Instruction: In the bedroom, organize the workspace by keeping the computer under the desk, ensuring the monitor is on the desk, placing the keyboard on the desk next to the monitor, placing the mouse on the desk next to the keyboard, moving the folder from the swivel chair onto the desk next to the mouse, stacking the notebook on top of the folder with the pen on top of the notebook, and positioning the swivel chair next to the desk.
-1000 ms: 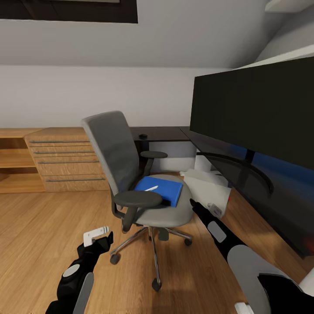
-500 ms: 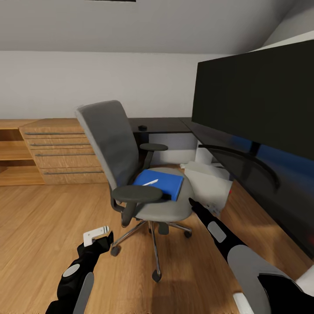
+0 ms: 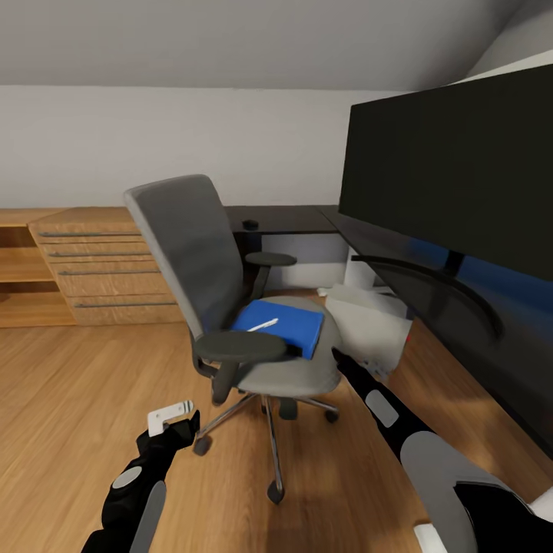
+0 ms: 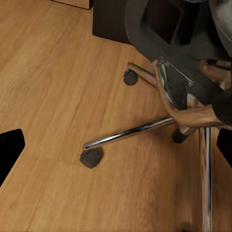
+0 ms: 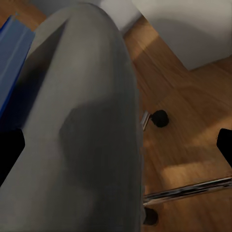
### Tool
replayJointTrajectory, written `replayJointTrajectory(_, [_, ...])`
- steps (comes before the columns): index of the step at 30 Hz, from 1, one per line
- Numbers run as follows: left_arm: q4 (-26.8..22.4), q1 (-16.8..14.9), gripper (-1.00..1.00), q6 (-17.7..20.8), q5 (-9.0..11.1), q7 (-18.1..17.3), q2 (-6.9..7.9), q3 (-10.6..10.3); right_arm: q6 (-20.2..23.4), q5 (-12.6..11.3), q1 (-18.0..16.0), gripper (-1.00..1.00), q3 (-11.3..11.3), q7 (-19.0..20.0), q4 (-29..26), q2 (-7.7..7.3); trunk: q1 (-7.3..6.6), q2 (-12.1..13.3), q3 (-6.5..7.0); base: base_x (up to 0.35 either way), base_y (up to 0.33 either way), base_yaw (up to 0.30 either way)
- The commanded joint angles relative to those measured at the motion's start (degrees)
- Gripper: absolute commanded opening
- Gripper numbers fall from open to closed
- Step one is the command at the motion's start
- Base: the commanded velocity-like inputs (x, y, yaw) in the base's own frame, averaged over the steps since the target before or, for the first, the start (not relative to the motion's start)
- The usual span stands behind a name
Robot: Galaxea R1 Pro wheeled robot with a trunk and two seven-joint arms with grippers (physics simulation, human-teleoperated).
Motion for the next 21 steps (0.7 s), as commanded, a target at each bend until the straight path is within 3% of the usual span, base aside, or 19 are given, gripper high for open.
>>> replayJointTrajectory(1, [-0.01,-0.03,1.00,0.21,0.60,0.35,-0.01,0.01,-0.04,-0.25,-0.05,1.00,-0.44,0.45,0.09,0.05,0.01,-0.02,-0.05,0.221,0.000,0.000])
replayJointTrajectory(16, [0.14,-0.03,1.00,0.28,0.58,0.34,0.00,0.03,-0.04,-0.25,-0.05,1.00,-0.49,0.45,0.02,0.05,0.01,-0.02,-0.05,0.142,0.000,0.003])
replayJointTrajectory(21, [0.14,-0.03,1.00,0.35,0.58,0.36,0.00,0.02,-0.04,-0.25,-0.05,1.00,-0.45,0.45,0.01,0.05,0.01,-0.02,-0.05,0.006,0.000,0.185])
